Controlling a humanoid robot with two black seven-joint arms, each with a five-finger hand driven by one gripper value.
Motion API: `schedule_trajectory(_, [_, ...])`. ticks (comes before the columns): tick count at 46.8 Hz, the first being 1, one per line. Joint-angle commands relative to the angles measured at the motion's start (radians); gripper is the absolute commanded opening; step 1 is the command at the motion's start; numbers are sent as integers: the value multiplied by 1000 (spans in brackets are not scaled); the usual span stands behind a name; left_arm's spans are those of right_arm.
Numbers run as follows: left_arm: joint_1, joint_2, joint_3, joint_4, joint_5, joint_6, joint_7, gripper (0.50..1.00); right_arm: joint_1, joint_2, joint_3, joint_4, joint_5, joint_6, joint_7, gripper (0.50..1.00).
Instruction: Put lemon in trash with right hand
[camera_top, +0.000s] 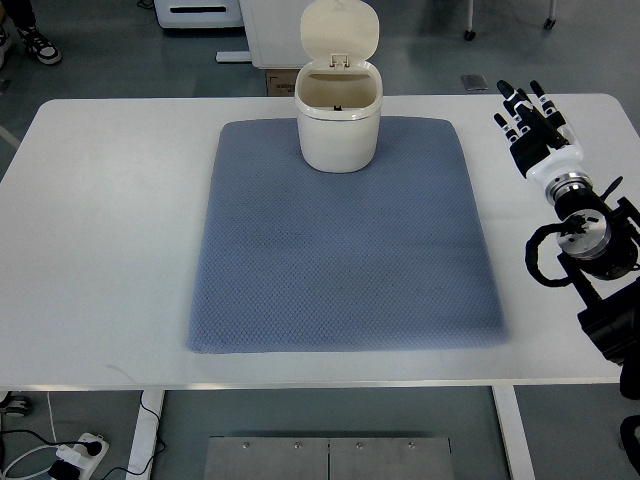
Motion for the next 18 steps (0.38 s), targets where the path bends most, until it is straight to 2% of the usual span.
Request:
schedule_trajectory(1, [-1,0,0,0,0,0,0,1000,-21,12,31,29,0,0,13,1000])
schedule_trajectory(12, [-1,0,0,0,0,0,0,1000,-73,25,54,49,0,0,95,1000])
schedule_trajectory(18, [0,0,0,0,0,0,0,1000,-101,43,80,86,0,0,114,1000])
